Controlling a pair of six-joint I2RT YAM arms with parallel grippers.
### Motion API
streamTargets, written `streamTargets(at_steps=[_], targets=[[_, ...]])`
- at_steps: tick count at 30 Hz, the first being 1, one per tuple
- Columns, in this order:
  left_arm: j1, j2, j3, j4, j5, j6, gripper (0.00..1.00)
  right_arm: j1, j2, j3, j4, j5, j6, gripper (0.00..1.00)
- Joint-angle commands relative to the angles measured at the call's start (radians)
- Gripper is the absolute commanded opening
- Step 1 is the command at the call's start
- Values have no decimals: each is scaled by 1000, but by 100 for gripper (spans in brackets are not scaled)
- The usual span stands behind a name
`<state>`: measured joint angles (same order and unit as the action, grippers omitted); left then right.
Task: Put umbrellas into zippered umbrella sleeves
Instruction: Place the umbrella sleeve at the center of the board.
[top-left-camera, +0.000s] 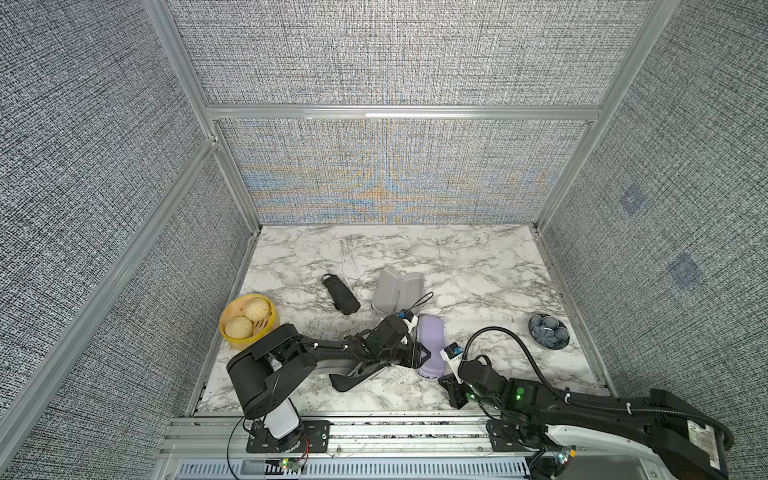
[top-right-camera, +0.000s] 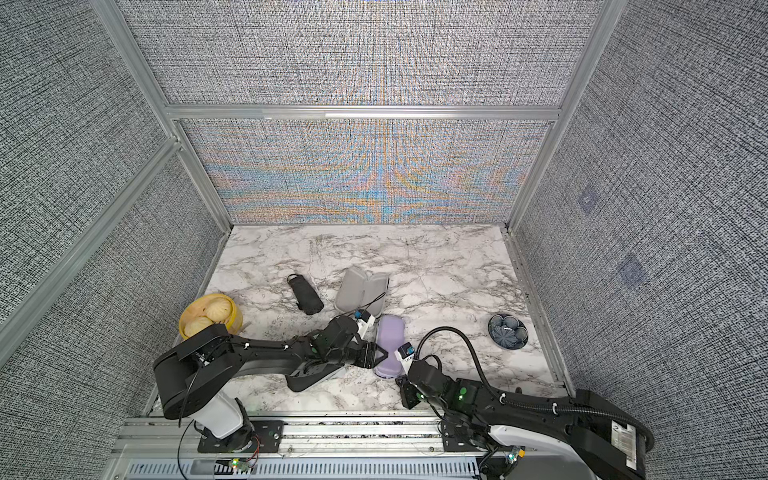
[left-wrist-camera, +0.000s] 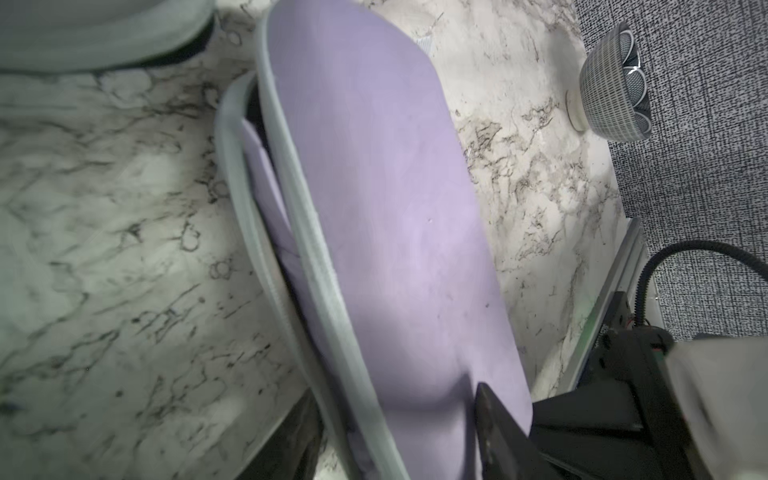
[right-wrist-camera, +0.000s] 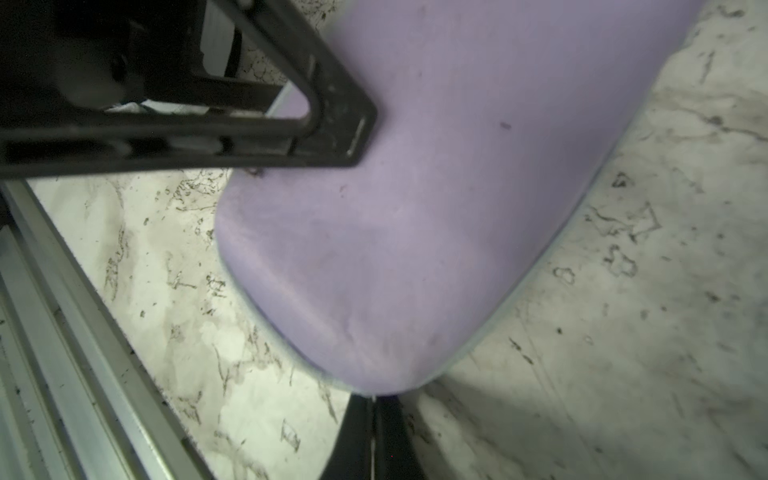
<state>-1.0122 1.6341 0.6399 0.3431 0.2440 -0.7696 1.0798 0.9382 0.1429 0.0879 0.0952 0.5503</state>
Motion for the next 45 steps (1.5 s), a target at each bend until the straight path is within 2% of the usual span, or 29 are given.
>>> streamTargets(at_steps=[1,7,9,13,16,18,21,24,25,30,33,39,45], targets=[[-17,-4,-3,9,-10,-5,49,-1,20,1,-4,-12,7,0],[-30,45,-50,46,-62,-42,41,15,34,20,-12,-51,8,0],[-31,57,-55,46,-85,-51,31,27,32,20,-14,-54,16,0],[-36,80,-51,55,-102,-58,28,45,35,24,-17,-47,30,0],[-51,78,-48,43,-144,-63,18,57,56,33,20,-55,48,0],[-59,83,-41,28,-163,-65,18,78,83,47,32,-54,48,0],[-64,109,-40,57,-133,-73,18,96,109,48,70,-37,55,0],[-69,113,-50,60,-147,-82,17,95,105,55,20,19,57,0],[-71,106,-58,59,-156,-88,12,93,94,49,9,35,64,0],[-86,70,-92,73,-205,-114,9,101,52,49,70,-16,72,0],[-102,76,-91,91,-212,-124,7,141,75,73,83,14,74,0],[-126,86,-95,126,-221,-149,1,147,201,102,182,16,87,0],[-130,63,-120,143,-216,-154,1,154,284,155,243,4,73,0]])
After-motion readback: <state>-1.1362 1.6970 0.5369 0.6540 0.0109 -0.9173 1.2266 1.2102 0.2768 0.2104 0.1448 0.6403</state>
